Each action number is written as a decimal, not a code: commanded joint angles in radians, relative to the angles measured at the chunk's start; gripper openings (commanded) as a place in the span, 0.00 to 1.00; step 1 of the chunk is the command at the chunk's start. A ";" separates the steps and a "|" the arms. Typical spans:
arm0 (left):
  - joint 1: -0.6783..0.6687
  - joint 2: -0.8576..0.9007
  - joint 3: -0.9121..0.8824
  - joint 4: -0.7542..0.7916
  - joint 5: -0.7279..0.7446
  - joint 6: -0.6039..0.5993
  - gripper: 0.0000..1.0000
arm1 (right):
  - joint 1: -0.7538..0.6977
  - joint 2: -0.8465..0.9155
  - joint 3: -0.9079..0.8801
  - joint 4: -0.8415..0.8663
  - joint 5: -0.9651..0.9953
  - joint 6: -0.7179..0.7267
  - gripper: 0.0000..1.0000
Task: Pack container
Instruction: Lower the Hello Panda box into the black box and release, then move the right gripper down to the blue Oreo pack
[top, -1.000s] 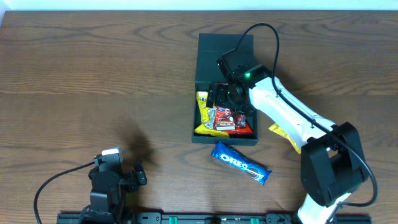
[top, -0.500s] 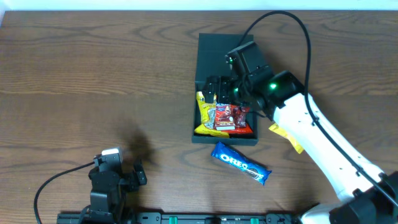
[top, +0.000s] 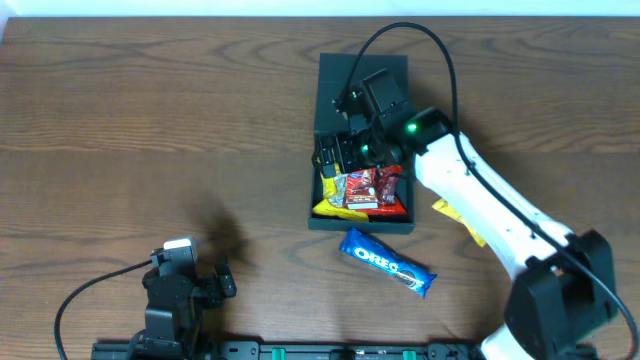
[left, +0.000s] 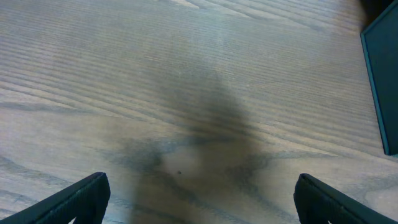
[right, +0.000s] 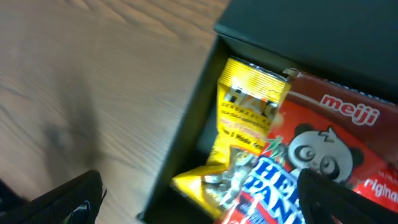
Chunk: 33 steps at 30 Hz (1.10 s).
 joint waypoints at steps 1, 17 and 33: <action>-0.002 -0.006 0.002 -0.069 -0.003 0.003 0.95 | -0.014 -0.001 -0.018 0.001 -0.037 -0.064 0.99; -0.002 -0.006 0.002 -0.069 -0.003 0.003 0.95 | -0.037 -0.005 -0.220 0.192 -0.101 -0.096 0.99; -0.002 -0.006 0.002 -0.069 -0.003 0.003 0.95 | -0.035 -0.438 -0.153 -0.145 0.148 -0.096 0.99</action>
